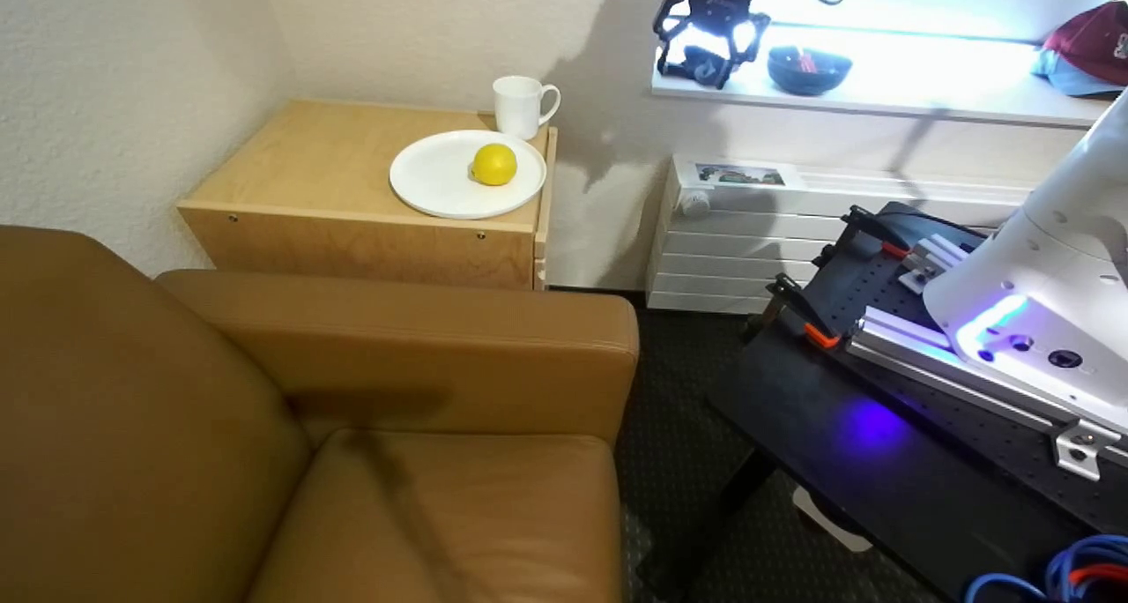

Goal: Open the top drawer and put the sock in it

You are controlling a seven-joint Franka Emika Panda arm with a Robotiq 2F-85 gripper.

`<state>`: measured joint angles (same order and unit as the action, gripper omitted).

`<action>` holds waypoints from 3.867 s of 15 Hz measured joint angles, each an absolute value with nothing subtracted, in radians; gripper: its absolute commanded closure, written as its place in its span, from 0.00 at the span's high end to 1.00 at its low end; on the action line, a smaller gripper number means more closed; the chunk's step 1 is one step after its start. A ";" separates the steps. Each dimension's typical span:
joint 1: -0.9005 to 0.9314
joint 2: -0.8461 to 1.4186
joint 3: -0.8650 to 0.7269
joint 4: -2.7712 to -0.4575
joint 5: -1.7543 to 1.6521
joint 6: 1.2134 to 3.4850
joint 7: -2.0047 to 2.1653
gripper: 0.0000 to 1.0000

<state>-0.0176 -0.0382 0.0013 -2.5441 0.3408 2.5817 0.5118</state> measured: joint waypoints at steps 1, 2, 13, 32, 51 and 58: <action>-0.007 -0.002 0.011 -2.548 0.347 2.647 0.531 1.00; 0.006 0.037 0.021 -2.548 0.349 2.713 0.547 1.00; 0.131 0.292 0.007 -2.506 0.322 3.034 0.663 1.00; -0.196 0.736 0.310 -2.126 0.438 3.141 0.554 1.00; -0.105 0.922 0.242 -1.904 0.470 3.067 0.498 1.00; -0.097 0.935 0.226 -1.882 0.484 3.083 0.499 1.00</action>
